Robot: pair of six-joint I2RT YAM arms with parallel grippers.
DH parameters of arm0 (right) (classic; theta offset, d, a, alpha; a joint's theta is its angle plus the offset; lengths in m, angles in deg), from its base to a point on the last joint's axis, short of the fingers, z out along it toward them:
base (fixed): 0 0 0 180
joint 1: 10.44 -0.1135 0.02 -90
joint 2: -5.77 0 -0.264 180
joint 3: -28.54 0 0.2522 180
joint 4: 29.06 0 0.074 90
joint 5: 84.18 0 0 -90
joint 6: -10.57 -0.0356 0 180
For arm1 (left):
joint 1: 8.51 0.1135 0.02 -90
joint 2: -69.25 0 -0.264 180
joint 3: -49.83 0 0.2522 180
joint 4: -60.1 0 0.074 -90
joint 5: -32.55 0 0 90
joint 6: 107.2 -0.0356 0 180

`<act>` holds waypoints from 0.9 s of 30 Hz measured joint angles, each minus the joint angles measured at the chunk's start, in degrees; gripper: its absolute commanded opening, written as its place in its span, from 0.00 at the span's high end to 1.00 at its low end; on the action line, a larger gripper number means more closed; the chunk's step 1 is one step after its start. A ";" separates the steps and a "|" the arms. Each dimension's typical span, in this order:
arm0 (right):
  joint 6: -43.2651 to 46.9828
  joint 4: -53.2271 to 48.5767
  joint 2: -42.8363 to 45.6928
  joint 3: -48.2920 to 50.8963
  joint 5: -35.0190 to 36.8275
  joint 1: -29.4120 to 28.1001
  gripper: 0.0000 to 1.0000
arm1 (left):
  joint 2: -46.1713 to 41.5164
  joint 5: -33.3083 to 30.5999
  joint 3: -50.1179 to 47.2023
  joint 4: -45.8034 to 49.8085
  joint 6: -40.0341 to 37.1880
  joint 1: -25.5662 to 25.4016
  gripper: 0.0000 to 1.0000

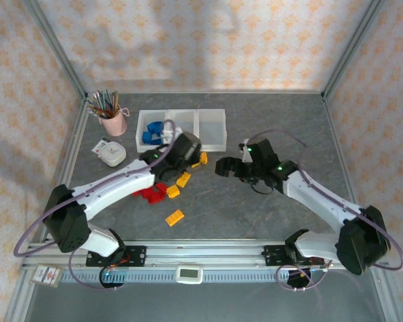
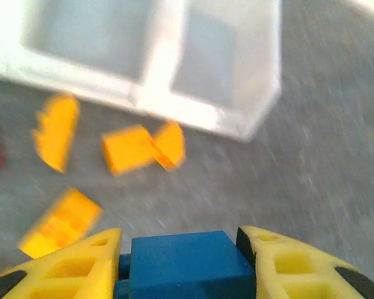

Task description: Sort the legos into containers by color

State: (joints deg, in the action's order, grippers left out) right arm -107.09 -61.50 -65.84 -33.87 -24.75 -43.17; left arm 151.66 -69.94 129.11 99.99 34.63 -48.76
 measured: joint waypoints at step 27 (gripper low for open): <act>1.99 10.32 -20.46 -16.59 7.96 -6.75 0.00 | 27.63 -1.09 21.11 -1.42 -20.50 26.80 0.33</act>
State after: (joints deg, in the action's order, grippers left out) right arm -105.10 -51.18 -86.30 -50.46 -16.79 -49.92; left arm 179.29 -71.03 150.22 98.57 14.13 -21.96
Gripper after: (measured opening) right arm 0.996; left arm 0.658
